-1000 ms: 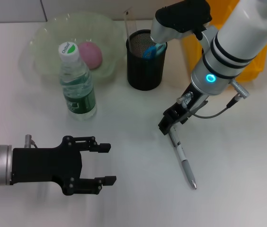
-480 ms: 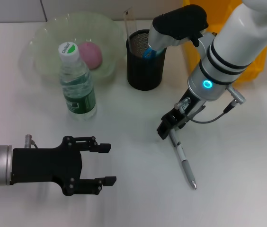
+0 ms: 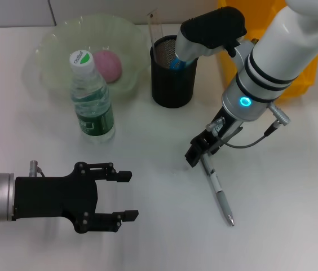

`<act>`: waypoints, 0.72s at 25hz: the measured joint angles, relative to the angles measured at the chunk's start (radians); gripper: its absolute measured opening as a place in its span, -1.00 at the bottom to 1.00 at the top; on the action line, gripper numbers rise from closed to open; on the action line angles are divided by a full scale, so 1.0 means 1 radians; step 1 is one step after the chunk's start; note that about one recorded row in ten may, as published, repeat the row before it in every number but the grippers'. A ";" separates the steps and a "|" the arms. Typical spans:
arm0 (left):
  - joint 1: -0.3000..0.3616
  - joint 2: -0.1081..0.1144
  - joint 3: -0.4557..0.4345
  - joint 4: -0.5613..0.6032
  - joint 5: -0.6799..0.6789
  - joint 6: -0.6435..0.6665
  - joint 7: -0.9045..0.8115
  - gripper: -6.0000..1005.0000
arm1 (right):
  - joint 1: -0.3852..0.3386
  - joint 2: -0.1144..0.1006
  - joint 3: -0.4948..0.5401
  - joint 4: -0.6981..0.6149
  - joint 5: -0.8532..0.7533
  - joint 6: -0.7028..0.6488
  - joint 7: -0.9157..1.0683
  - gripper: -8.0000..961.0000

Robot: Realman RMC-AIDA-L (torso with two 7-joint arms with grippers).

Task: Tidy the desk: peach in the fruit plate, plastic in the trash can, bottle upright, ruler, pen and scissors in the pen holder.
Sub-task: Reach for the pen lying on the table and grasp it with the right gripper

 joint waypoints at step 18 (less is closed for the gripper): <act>0.001 0.000 0.000 -0.007 0.000 -0.004 0.002 0.45 | 0.000 0.000 -0.019 0.011 0.010 0.010 0.000 -0.30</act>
